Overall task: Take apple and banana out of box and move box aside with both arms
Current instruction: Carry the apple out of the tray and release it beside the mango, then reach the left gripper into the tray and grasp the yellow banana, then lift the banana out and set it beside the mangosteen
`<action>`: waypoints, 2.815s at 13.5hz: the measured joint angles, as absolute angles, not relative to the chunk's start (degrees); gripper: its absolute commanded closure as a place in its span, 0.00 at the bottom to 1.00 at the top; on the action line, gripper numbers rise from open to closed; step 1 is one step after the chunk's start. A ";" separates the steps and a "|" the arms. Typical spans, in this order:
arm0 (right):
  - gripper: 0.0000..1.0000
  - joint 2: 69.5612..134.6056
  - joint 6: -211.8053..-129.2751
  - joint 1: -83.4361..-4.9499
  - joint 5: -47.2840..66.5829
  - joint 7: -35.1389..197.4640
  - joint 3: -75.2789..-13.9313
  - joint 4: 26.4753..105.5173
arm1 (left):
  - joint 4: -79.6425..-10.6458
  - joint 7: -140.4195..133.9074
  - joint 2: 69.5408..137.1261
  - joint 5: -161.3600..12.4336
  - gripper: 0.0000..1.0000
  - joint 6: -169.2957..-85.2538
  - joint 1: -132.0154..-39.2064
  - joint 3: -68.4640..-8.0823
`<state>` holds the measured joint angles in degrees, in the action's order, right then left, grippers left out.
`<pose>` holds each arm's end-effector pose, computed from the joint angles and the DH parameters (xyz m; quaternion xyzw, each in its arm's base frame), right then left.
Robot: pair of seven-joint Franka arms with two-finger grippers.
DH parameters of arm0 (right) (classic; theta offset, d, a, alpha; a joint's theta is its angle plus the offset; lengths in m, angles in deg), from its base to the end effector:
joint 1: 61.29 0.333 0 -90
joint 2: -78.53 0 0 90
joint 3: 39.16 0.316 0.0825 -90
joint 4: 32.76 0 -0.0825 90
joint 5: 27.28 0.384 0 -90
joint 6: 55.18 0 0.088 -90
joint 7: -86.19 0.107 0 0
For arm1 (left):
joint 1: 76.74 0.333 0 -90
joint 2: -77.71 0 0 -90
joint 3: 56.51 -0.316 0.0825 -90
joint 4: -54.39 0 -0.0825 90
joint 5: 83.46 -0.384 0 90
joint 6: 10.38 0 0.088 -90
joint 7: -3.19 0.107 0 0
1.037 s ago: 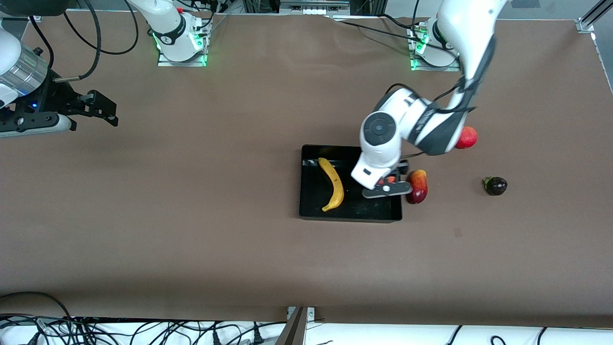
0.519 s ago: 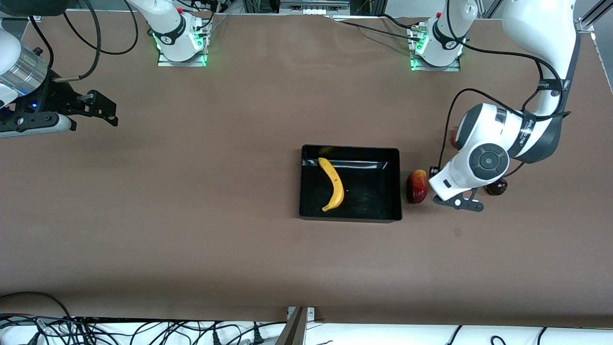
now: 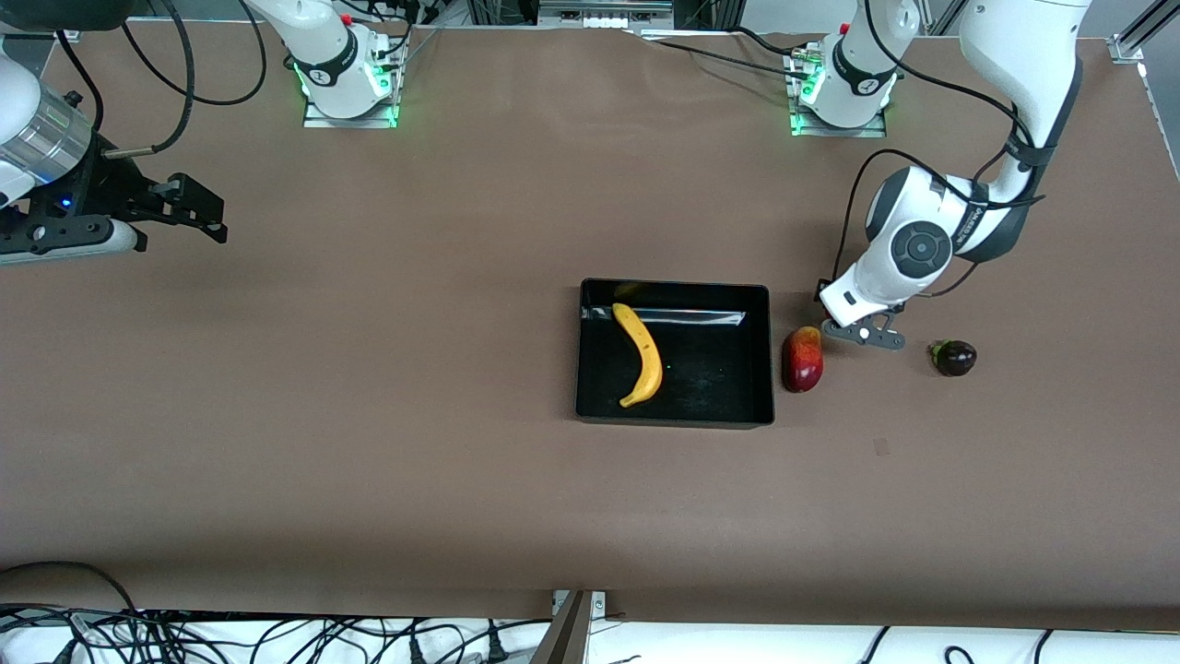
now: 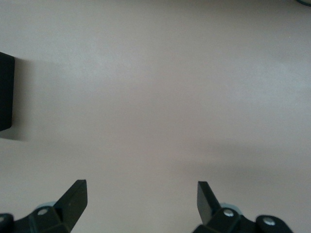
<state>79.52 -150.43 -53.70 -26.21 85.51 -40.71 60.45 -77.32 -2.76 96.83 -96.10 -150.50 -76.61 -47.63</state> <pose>0.5636 0.0616 0.5963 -0.9982 -0.0578 -0.0087 0.0095 0.5015 -0.0799 0.1900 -0.9889 0.1129 0.0833 0.0482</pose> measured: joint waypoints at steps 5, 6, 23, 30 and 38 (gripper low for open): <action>0.00 79.52 -150.42 -53.70 -26.21 85.51 -40.71 60.45 | -77.68 -2.75 95.67 -96.10 0.00 -152.34 -76.44 -47.57; 0.00 79.52 -150.42 -53.70 -26.21 85.51 -40.71 60.45 | -76.91 -2.74 94.76 -96.10 0.00 -152.28 -76.45 -47.41; 0.00 79.52 -150.37 -53.70 -26.21 85.51 -40.72 60.38 | -32.11 -28.77 122.12 -90.99 0.00 -140.04 -94.88 -38.01; 0.00 79.52 -150.35 -53.71 -26.21 85.51 -40.73 60.39 | -31.81 -28.95 126.44 -91.02 1.00 -143.35 -96.63 -38.30; 0.00 79.54 -150.10 -53.71 -26.22 85.45 -40.77 60.40 | -24.37 -29.01 122.37 -91.05 1.00 -129.21 -94.74 -38.70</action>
<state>79.54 -150.10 -53.71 -26.22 85.45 -40.77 60.40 -24.37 -29.01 122.37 -91.05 -129.21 -94.74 -38.70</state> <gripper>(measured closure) 0.000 0.656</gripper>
